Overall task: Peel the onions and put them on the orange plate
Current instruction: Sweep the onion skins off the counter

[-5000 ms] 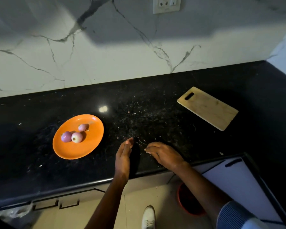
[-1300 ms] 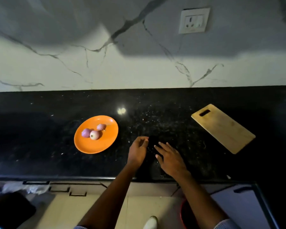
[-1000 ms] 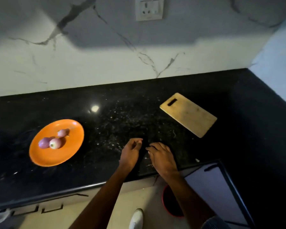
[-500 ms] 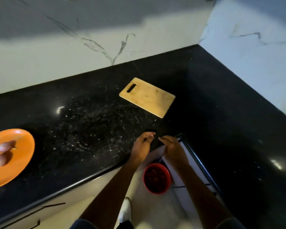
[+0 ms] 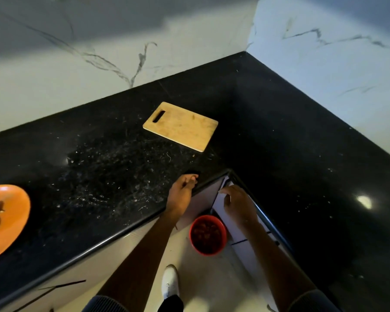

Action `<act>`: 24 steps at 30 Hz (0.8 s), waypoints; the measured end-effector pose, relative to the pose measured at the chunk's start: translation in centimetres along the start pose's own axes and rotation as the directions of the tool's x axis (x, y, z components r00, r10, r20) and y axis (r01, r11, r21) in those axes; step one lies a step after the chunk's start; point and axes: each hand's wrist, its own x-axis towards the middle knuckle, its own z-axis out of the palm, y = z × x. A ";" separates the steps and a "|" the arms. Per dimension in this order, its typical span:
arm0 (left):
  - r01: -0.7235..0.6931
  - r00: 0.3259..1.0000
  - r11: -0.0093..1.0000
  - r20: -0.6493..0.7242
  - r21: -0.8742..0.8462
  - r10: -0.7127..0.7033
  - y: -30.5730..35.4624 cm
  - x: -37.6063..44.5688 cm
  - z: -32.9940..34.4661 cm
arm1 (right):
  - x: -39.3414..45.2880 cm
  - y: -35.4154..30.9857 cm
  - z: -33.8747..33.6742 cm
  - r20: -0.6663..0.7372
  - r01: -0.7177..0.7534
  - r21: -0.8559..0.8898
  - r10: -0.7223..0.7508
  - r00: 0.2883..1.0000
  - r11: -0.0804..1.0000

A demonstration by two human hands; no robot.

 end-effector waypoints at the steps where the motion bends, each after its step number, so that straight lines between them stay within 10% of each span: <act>1: -0.006 1.000 1.000 -0.003 -0.003 0.006 0.2 -0.2 -0.1 | 0.1 0.0 0.0 -0.009 0.004 0.009 -0.004 1.000 1.000; 24: -0.132 0.901 0.991 -0.414 0.024 0.130 6.5 -4.1 -17.4 | 6.7 -21.8 1.9 -0.057 0.407 0.195 -0.404 0.913 0.892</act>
